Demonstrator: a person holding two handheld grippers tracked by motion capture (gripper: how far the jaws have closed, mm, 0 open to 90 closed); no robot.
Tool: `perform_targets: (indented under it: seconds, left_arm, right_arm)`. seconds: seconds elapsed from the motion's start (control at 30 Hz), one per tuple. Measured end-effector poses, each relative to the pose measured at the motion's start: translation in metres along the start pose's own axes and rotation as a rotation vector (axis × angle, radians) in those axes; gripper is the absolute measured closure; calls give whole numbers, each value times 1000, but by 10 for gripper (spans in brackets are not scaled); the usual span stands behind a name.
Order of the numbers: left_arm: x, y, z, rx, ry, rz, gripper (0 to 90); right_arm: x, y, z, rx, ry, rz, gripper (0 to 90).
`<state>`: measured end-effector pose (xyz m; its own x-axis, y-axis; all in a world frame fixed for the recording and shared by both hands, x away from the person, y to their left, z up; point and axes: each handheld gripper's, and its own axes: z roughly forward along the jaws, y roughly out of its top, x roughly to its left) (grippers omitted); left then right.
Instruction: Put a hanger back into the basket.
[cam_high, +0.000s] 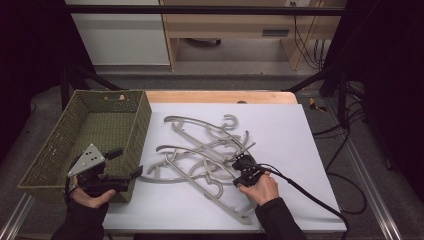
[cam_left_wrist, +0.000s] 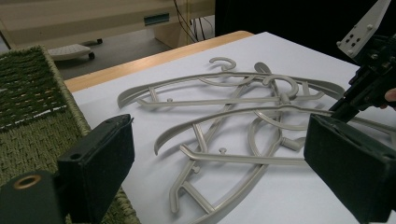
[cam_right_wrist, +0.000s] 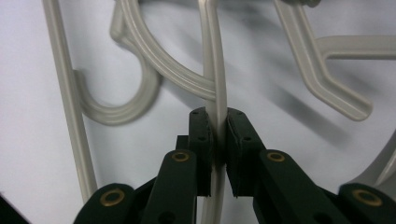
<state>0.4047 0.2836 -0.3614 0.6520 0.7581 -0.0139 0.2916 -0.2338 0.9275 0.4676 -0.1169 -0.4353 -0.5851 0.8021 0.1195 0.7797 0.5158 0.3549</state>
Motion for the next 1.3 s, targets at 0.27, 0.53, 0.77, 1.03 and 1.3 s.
perform_targets:
  seconds: [0.27, 0.53, 0.77, 1.03, 1.3]
  left_arm:
    - [-2, 1, 0, -1, -1, 7, 85]
    - [-10, 5, 1, 1, -21, 30, 88]
    - [-22, 13, 7, 30, -68, 78, 88]
    - [-41, 31, 27, 156, -128, 201, 89]
    - [-55, 46, 45, 290, -186, 317, 100]
  right_arm:
    - [-1, -1, -12, -65, 3, -1, 823]
    - [-3, -4, -36, -118, 27, -56, 823]
    - [-6, -8, -55, -148, 36, -162, 823]
    - [3, -7, -77, -150, 72, -290, 822]
    - [14, -9, -92, -140, 120, -404, 822]
